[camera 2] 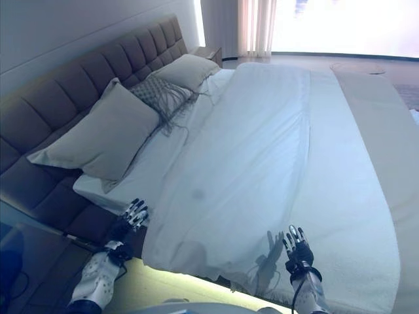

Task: Make the bed neatly

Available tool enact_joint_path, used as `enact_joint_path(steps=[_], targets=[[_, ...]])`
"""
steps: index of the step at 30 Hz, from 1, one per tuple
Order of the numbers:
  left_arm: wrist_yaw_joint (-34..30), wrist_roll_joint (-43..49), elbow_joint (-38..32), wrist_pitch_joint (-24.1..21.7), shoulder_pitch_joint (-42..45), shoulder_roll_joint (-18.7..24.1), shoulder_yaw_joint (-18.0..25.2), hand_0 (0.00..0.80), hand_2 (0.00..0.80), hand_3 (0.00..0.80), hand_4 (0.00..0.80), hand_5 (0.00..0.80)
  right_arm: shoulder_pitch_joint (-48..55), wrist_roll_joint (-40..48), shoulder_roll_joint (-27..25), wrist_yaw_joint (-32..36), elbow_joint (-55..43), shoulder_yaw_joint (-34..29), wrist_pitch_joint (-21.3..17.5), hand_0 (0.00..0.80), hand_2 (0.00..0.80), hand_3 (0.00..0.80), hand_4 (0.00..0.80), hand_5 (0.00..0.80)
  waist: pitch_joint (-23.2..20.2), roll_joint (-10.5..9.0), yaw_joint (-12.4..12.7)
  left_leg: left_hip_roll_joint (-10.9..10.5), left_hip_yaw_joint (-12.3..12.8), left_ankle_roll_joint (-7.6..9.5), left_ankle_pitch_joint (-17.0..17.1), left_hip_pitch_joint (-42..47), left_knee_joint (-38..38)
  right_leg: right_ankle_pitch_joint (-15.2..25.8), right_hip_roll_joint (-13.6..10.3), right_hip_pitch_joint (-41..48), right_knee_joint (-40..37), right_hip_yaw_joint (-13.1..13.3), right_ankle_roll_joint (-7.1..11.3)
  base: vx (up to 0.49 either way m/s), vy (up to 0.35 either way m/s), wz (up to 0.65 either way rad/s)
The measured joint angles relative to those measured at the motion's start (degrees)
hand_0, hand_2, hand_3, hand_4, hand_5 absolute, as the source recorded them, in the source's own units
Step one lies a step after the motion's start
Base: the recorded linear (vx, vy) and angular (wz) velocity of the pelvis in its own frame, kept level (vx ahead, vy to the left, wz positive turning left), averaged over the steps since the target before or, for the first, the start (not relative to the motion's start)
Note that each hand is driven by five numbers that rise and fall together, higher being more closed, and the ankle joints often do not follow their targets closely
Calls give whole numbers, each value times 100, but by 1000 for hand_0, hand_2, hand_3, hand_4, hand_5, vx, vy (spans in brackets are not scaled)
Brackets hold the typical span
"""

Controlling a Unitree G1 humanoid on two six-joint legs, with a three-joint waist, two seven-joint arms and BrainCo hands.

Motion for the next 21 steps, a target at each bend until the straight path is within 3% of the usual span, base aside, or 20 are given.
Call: enact_joint_path(steps=[17, 21], targets=[[113, -258, -45, 55, 23, -158, -7, 0, 0, 0, 0, 0, 0, -170, 195, -151, -143, 190, 8, 0, 0, 0, 0, 0, 71, 4, -5, -16, 185, 5, -4, 181, -39, 33, -2, 185, -150, 9, 51, 10, -1, -1], [132, -251, -85, 56, 29, -156, -4, 0, 0, 0, 0, 0, 3, -501, 157, -373, -112, 188, 252, 0, 0, 0, 0, 0, 134, -13, -3, -24, 243, 3, -3, 228, -123, 44, -9, 186, -158, 13, 66, 44, -1, -1]])
